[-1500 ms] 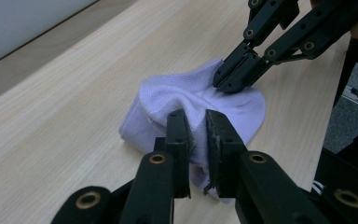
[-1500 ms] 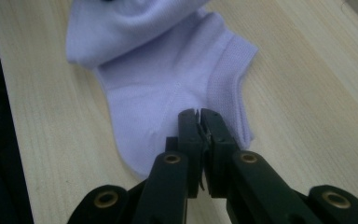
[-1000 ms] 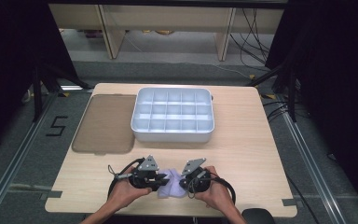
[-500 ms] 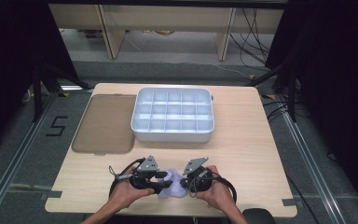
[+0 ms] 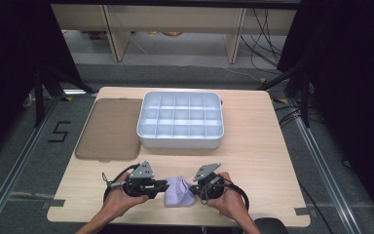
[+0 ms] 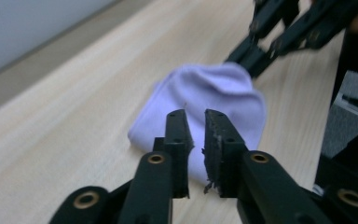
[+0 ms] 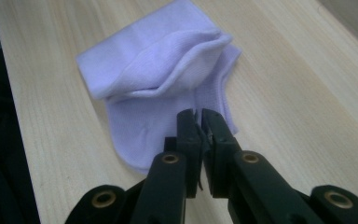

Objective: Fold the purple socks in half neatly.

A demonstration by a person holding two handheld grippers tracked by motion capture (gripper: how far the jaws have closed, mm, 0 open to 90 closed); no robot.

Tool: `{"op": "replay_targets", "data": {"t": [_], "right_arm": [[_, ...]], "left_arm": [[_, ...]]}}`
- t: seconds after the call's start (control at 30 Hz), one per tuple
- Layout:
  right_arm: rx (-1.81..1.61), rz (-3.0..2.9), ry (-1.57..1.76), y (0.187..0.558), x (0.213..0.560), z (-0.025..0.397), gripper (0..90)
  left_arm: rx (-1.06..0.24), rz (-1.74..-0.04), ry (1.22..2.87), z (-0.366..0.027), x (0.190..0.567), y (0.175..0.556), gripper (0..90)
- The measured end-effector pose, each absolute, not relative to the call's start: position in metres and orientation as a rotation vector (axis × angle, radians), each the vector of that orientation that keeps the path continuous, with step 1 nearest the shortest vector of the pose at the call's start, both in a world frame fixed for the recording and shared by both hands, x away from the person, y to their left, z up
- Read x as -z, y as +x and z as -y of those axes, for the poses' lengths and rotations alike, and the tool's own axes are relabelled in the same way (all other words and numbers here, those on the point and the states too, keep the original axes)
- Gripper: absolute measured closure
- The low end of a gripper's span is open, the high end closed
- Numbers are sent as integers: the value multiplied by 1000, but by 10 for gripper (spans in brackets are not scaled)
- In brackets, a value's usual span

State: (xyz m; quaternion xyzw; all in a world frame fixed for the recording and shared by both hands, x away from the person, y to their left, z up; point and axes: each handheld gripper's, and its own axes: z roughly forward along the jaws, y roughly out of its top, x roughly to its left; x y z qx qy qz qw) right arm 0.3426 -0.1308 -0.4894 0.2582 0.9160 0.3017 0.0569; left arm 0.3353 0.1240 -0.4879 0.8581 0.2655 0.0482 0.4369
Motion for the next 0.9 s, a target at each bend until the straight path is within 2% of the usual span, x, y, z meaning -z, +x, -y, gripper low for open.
{"op": "replay_targets", "data": {"t": [0.17,0.5,0.7,0.9], "right_arm": [[-974,-2752,743,346,485,135,866],[-1101,-2669,717,343,457,124,870],[-1129,-2708,661,351,466,99,869],[-1034,-2735,668,351,474,96,870]], "left_arm": [[-98,-650,2185,-116,502,334,840],[-132,-611,2247,-105,509,331,840],[-139,-618,2235,-103,509,329,833],[-153,-606,2249,-104,509,328,831]]}}
